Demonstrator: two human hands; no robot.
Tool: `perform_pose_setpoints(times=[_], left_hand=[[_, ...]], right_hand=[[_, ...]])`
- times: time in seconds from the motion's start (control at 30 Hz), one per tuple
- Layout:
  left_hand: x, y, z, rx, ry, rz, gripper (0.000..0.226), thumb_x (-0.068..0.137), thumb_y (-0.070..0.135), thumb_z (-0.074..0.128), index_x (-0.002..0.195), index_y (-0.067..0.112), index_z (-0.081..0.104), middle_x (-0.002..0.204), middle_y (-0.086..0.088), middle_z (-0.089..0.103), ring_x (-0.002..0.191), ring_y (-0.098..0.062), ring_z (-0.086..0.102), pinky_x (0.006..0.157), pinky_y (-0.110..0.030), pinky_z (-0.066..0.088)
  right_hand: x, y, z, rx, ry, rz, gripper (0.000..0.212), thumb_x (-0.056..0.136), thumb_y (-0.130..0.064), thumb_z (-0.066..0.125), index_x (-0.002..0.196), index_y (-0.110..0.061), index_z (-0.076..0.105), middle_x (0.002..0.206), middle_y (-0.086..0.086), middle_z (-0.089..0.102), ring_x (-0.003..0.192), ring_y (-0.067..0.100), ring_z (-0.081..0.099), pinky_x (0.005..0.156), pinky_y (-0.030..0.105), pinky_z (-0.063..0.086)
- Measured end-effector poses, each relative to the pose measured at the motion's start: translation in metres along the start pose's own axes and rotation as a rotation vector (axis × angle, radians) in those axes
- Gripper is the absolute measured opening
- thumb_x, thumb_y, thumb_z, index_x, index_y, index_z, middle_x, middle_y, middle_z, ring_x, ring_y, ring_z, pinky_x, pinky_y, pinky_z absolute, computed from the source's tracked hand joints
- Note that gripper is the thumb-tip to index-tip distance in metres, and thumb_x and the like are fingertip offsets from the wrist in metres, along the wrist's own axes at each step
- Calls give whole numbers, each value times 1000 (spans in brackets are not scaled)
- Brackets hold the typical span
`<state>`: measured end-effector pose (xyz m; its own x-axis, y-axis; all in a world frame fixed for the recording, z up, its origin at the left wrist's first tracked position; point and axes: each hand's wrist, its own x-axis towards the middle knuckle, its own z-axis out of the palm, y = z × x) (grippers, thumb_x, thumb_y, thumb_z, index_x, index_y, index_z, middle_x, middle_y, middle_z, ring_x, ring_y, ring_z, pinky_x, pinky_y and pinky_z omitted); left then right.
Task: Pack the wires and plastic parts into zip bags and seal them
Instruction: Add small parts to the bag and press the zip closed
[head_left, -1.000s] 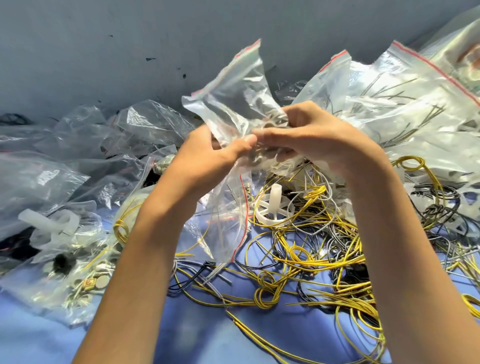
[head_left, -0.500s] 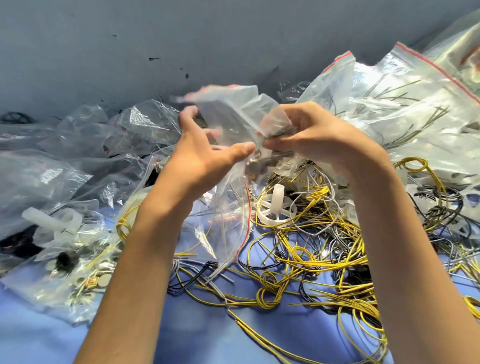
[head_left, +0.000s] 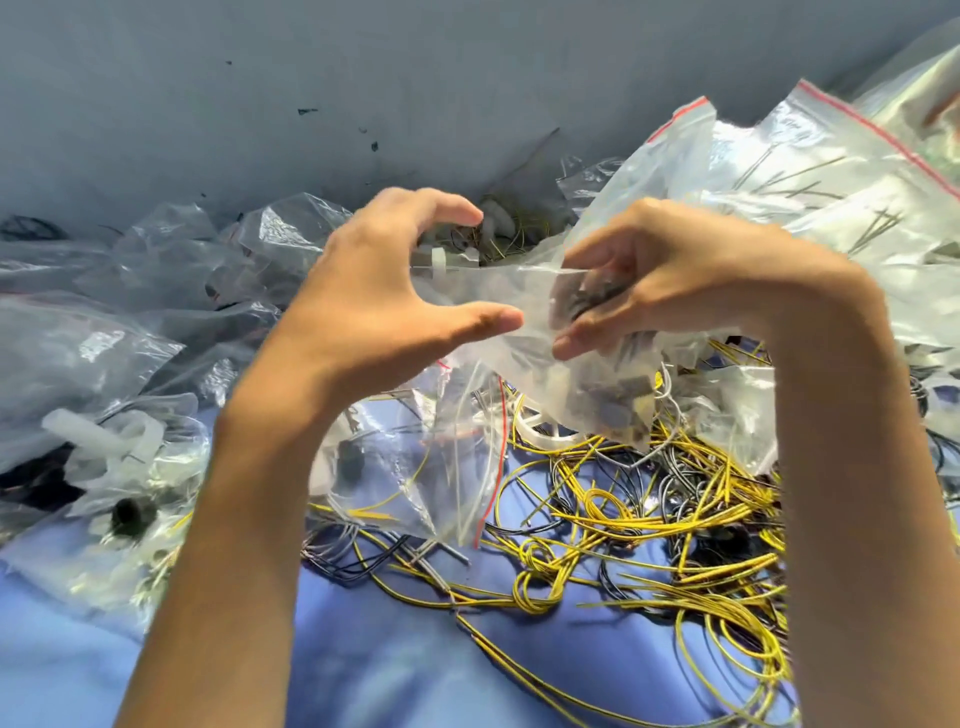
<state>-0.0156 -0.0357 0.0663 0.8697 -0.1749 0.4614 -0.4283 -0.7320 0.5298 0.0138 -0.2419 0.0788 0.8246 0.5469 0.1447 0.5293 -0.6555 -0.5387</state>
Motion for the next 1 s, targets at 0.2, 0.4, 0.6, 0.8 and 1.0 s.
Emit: perform_pose_setpoints(times=[0.2, 0.4, 0.6, 0.8, 1.0], left_hand=[[-15, 21, -13, -127, -376, 46, 45, 66, 56, 68, 100, 28, 67, 89, 18, 73, 85, 3, 67, 80, -26, 53], [-8, 24, 10, -406, -372, -63, 26, 78, 34, 73, 90, 12, 67, 73, -6, 74, 70, -24, 72, 59, -38, 60], [-3, 13, 34, -405, -431, -82, 26, 71, 39, 74, 80, 16, 67, 70, 6, 64, 65, -6, 53, 65, -26, 42], [-1, 17, 40, -737, -201, -156, 9, 86, 10, 64, 78, 7, 66, 68, -1, 66, 67, -14, 60, 74, -34, 52], [4, 15, 38, -913, -32, -312, 22, 93, 12, 55, 106, -2, 66, 97, -16, 72, 87, -31, 70, 83, -38, 57]], right_hand=[[-14, -15, -8, 234, -37, -152, 37, 50, -41, 86, 77, -20, 74, 60, 16, 59, 53, 10, 49, 44, 20, 34], [-11, -11, -10, 423, 185, -187, 39, 54, -27, 78, 90, -15, 66, 69, 12, 53, 64, 18, 43, 53, 23, 33], [1, -14, 6, 327, 127, -174, 36, 70, -35, 74, 94, -11, 67, 70, 27, 53, 60, 19, 41, 54, 29, 29], [10, -12, 7, 320, 271, -91, 29, 79, -51, 55, 92, -26, 61, 83, 4, 60, 70, 6, 51, 62, 25, 38], [6, 5, 7, 342, 62, -63, 47, 77, -41, 65, 94, 2, 58, 89, 28, 60, 79, 17, 50, 69, 34, 40]])
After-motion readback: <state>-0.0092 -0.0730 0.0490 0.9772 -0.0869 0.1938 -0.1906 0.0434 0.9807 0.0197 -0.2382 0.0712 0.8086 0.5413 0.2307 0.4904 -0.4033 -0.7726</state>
